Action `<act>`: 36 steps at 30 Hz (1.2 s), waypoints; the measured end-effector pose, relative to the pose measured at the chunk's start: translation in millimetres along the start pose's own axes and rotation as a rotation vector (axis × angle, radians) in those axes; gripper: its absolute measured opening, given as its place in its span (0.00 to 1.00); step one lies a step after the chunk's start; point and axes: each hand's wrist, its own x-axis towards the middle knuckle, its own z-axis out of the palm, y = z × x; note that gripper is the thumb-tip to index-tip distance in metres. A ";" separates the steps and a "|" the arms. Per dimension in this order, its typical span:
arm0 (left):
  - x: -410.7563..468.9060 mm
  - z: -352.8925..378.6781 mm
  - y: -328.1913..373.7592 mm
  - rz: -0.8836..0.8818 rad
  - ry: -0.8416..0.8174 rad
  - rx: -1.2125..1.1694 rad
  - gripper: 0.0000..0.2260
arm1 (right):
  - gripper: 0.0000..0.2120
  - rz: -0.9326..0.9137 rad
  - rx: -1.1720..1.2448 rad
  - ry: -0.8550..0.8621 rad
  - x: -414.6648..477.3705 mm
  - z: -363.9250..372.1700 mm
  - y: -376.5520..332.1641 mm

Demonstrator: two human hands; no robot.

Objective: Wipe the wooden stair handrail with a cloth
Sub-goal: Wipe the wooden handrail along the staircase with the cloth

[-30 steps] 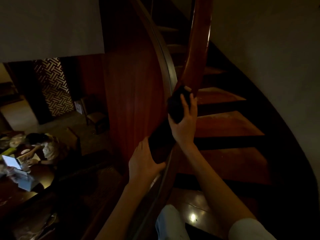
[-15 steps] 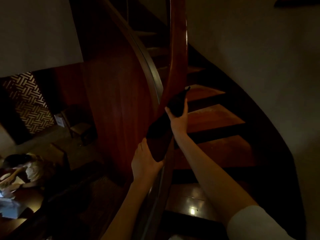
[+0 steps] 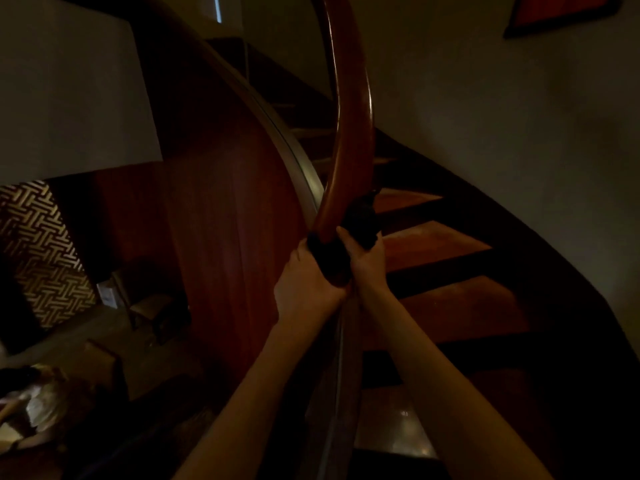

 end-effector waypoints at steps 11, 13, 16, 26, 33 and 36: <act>-109.8 -32.8 -37.2 -0.014 -0.068 0.072 0.36 | 0.35 -0.006 -0.211 0.025 -103.2 15.3 -4.4; -125.9 -30.5 -51.5 -0.022 -0.042 0.074 0.36 | 0.35 -0.159 -0.358 -0.019 -138.6 18.1 8.9; -129.6 -30.3 -55.1 -0.033 -0.052 0.048 0.43 | 0.33 -0.184 -0.474 0.003 -105.8 16.3 3.2; -129.9 -15.1 -63.0 0.004 -0.037 -0.102 0.47 | 0.27 -0.504 -1.086 -0.163 -98.3 13.5 2.1; -135.6 -16.7 -62.2 0.004 -0.020 -0.123 0.48 | 0.30 -0.278 -1.683 -0.488 29.3 43.9 -80.8; -139.6 -22.7 -63.6 0.016 0.015 -0.118 0.48 | 0.22 -0.273 -2.062 -0.589 47.4 78.9 -87.9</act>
